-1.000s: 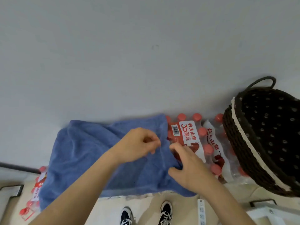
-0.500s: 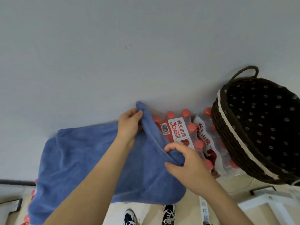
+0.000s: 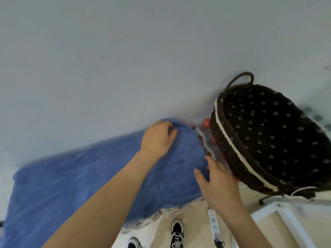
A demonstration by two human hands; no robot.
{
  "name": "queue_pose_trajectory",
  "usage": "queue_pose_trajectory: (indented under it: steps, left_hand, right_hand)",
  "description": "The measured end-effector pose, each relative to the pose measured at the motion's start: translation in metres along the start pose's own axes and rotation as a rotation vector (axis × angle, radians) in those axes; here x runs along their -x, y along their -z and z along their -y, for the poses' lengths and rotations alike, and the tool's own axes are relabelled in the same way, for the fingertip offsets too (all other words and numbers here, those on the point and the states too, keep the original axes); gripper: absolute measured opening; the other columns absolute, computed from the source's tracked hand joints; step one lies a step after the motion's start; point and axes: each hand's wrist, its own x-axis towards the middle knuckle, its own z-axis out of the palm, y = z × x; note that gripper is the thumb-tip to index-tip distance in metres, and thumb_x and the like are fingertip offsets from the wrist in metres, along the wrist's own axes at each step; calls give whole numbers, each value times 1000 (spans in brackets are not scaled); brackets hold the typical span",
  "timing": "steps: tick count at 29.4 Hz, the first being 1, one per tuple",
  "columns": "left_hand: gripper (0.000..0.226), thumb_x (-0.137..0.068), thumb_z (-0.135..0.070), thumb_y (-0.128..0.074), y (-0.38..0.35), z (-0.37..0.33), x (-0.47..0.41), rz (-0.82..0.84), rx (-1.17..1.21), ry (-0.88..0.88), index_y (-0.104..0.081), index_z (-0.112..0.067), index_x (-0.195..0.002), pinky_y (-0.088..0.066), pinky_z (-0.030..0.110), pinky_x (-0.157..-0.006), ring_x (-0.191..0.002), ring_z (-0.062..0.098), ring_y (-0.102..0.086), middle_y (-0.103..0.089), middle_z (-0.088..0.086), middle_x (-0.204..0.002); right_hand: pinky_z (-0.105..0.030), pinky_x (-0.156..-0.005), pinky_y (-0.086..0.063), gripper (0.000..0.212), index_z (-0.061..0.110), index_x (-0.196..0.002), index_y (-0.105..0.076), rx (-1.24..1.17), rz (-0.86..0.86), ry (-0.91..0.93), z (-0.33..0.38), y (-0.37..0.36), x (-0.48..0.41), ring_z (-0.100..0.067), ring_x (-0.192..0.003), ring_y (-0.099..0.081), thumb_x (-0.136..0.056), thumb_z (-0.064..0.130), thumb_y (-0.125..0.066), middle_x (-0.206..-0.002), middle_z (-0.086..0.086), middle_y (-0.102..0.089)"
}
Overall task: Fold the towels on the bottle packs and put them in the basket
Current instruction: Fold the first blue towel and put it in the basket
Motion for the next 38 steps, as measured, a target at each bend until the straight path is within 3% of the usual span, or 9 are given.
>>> queue_pose_trajectory:
  steps: [4, 8, 16, 20, 25, 29, 31, 34, 38]
  left_hand:
    - [43, -94, -42, -48, -18, -11, -15, 105, -156, -13, -46, -17, -129, -46, 40, -78, -106, 32, -58, -60, 11, -118]
    - [44, -93, -37, -51, -20, -12, -27, 144, -151, -17, -41, -26, -134, -46, 38, -77, -105, 32, -59, -60, 9, -119]
    - [22, -85, -27, -53, -19, -15, 4, 93, -83, -160, -67, -30, -102, -43, 30, -60, -83, 21, -62, -66, -4, -83]
    - [19, -83, -28, -62, -8, -12, -2, -21, 57, -94, -74, -16, -73, -45, 32, -72, -81, 21, -57, -58, 1, -87]
    - [32, -84, -33, -63, 2, -16, -20, 208, -230, -61, -60, -14, -109, -42, 35, -80, -97, 29, -59, -59, 8, -108]
    - [12, -85, -28, -61, 13, -15, -18, 313, -343, -54, -69, -20, -89, -42, 30, -67, -88, 29, -63, -70, 5, -91]
    - [11, -83, -28, -62, 18, -16, -19, 211, -272, -43, -71, -23, -86, -46, 31, -66, -85, 28, -64, -71, 2, -86]
    - [12, -81, -20, -64, 13, -22, -26, -66, 103, -29, -71, -26, -88, -52, 34, -79, -86, 21, -67, -73, -5, -88]
    - [27, -84, -8, -64, -8, -32, -37, -68, 405, -5, -69, -24, -105, -51, 29, -86, -78, 13, -64, -68, -13, -89]
  right_hand:
    - [-42, -98, -46, 54, 26, -141, -38, -178, 69, -38, -6, -6, -8, -21, -123, -50, -92, 40, -53, -137, 2, -52]
    - [-39, -93, -49, 30, 22, -120, -59, -328, 33, -127, -16, 0, -10, -19, -108, -61, -90, 26, -60, -114, 3, -67]
    - [-37, -87, -48, 34, 21, -124, -60, -199, -63, -123, -37, 2, 15, -27, -100, -62, -90, 21, -58, -110, -2, -68]
    - [-41, -69, -51, 11, 22, -89, -57, -202, -9, -183, -40, 2, 18, -25, -71, -58, -82, 14, -58, -74, 1, -60]
    - [-37, -57, -39, 25, 24, -69, -41, -304, -23, -225, -39, -1, 17, -14, -58, -47, -80, 8, -58, -60, 3, -47]
    - [-37, -56, -40, 19, 22, -74, -44, -301, -46, -215, -39, -6, 19, -15, -57, -49, -82, 10, -57, -60, 0, -49]
    - [-35, -53, -39, 22, 23, -71, -43, -301, -88, -207, -40, -7, 20, -15, -53, -47, -81, 10, -57, -57, 1, -47]
    - [-34, -53, -43, 14, 26, -78, -50, -266, -154, -188, -41, -7, 21, -13, -53, -49, -82, 14, -57, -57, 4, -49]
    - [-32, -58, -48, 27, 27, -109, -62, -203, -225, -152, -42, -13, 24, -16, -63, -58, -85, 15, -63, -73, 4, -64]
